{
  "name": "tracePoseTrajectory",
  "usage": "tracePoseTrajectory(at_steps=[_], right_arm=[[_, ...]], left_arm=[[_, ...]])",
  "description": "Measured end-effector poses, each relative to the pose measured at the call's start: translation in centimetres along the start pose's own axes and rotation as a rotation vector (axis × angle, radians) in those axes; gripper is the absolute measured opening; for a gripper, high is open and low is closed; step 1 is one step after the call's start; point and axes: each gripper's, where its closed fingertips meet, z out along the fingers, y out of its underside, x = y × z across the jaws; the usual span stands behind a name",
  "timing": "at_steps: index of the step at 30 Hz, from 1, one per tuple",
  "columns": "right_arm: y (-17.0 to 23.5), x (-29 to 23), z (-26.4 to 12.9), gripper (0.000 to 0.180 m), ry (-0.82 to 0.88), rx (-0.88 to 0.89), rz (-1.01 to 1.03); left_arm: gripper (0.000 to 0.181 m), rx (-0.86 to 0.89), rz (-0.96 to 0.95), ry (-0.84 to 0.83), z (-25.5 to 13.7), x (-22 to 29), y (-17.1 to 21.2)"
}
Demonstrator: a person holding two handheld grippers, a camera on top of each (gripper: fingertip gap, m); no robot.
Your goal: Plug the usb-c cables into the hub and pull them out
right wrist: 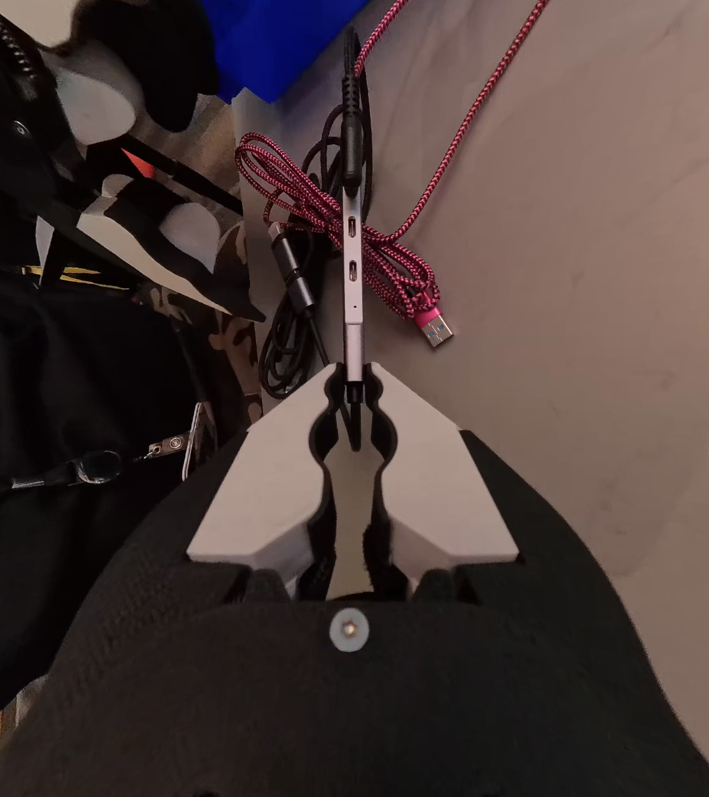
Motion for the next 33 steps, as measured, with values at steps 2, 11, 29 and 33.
tracePoseTrajectory(at_steps=[2,11,29,33], right_arm=[[-0.3,-0.1,-0.2,0.007,-0.014,0.012,-0.001],[0.4,-1.3,1.6,0.007,-0.073,-0.105,-0.008],[-1.4,-0.9,0.7,0.064,-0.015,0.01,-0.095],[-2.1,-1.4,1.4,0.096,0.242,-0.021,-0.422]], left_arm=[[0.158,-0.038,-0.001,0.092,0.0,1.3,0.8],[0.14,-0.305,0.041,0.289,1.3,3.3,4.6],[0.065,-0.337,-0.251,0.457,0.9,4.2,5.4],[0.041,-0.328,-0.245,0.45,1.1,4.2,4.9]])
